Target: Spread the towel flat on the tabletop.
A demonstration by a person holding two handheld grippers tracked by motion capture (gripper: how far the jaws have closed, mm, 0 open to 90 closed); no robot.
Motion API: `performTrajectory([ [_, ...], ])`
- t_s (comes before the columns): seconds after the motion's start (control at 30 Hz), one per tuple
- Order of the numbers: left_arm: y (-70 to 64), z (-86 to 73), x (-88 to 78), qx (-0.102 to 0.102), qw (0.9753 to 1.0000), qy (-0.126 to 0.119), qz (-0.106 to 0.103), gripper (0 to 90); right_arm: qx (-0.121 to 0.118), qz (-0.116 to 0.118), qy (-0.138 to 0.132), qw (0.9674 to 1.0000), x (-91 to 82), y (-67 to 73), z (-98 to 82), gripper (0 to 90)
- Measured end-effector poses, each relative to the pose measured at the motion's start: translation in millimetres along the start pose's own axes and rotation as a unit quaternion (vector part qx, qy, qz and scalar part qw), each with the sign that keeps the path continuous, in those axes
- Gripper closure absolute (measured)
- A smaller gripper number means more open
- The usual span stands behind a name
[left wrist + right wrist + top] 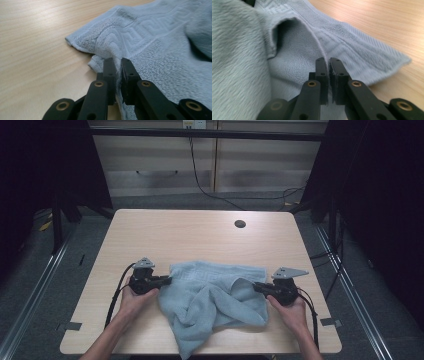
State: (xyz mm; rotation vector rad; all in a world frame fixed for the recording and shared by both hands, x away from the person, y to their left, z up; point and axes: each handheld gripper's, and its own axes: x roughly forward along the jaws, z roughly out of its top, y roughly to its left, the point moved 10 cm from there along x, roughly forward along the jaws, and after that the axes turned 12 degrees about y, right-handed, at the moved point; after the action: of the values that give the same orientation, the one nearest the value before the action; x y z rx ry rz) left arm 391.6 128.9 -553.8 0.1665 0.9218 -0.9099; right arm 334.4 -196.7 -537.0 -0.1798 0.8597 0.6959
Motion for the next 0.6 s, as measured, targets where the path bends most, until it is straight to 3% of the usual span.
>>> performTrajectory([
  [0.13,-9.2,-20.4,-23.1,0.016,0.9998,0.004,-0.012,84.2,-0.011,0.018,0.011,0.9997,-7.6,11.9,-18.2,87.9],
  [0.23,-16.4,-37.1,-33.2,0.021,0.9997,0.008,-0.011,83.3,-0.022,0.02,0.048,0.9984,2.8,20.8,-39.6,83.0],
  [0.3,-19.3,-45.5,-37.3,0.023,0.9994,0.013,-0.022,81.5,-0.023,0.018,0.055,0.9981,4.8,21.9,-42.3,80.4],
  [0.43,-13.0,-41.1,-45.6,0.009,0.9995,-0.012,-0.029,69.0,-0.007,0.022,0.019,0.9996,-5.6,18.2,-24.7,74.6],
  [0.5,-0.9,-26.5,-50.3,-0.005,0.9993,-0.031,-0.022,65.8,0.008,0.015,-0.006,0.9998,-10.8,5.9,-2.2,72.5],
  [0.6,7.9,-16.7,-48.8,-0.015,0.999,-0.038,-0.019,65.0,0.019,0.014,-0.014,0.9996,-6.9,-3.3,7.6,70.5],
])
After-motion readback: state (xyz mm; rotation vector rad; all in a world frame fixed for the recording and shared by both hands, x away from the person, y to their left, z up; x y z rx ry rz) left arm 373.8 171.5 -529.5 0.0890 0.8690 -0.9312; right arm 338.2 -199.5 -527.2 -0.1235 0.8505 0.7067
